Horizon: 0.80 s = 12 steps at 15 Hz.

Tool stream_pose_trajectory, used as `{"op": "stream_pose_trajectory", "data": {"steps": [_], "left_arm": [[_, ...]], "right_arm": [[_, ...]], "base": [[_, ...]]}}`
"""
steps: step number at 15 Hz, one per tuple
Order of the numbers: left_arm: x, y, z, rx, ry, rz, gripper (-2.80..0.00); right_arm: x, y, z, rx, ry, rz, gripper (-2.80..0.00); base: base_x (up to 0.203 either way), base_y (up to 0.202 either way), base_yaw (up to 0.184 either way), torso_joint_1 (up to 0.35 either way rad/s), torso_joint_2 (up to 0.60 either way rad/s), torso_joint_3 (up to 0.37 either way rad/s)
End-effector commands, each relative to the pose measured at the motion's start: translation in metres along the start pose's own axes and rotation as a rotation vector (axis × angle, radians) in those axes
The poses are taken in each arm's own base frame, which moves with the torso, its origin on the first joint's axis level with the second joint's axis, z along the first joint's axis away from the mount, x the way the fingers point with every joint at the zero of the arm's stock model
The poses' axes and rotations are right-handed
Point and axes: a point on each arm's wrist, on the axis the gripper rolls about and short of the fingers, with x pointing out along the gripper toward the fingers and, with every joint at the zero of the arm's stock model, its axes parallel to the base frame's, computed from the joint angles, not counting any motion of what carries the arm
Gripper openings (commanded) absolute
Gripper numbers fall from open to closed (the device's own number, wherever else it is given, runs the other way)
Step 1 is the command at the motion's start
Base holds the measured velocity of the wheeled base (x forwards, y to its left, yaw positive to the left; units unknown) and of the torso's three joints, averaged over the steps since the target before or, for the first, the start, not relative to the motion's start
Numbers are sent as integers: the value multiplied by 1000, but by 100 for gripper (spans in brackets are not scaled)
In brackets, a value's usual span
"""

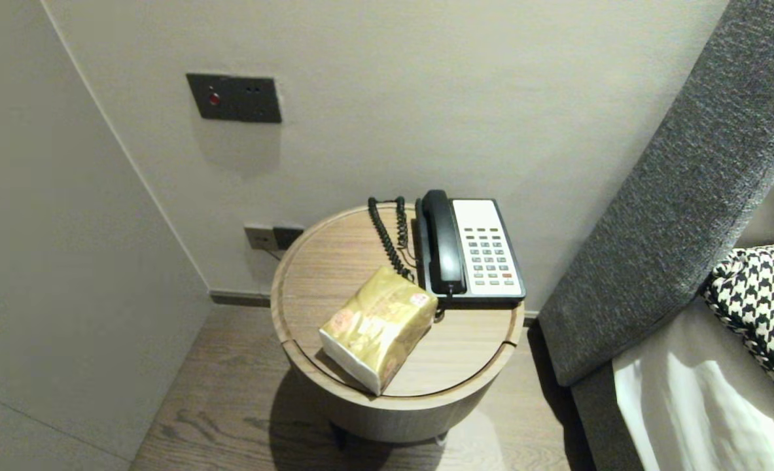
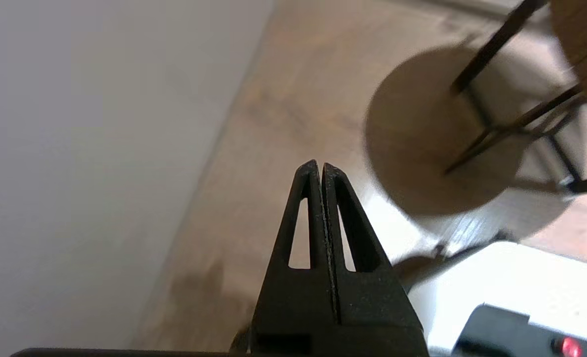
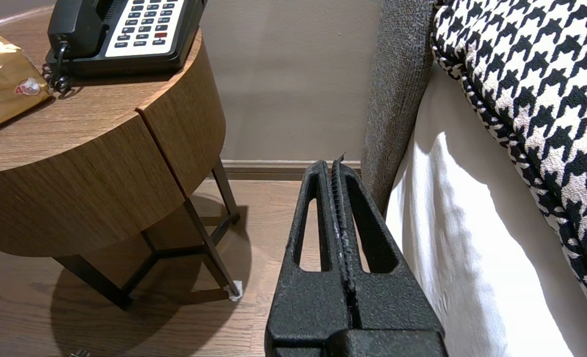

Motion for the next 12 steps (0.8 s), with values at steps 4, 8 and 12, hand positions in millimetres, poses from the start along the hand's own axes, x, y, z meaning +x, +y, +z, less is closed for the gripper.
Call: {"op": "stream_pose_trajectory", "data": {"steps": [4,8,12], "left_arm": [[9,-3,-6,89,-89,-134,-280],[12,-3,-6,77,-151,-141,-280],[14,-3,-8,78,-188,-148,-280]], "right_arm": [[2,-1,-11,0,39,-2,-280],[2,-1,-11,-1,40,-2,-280],[2,-1,-11,0,40,-2,-280]], "base": [[0,0,0,0,0,0],[0,0,0,0,0,0],[0,0,0,0,0,0]]}}
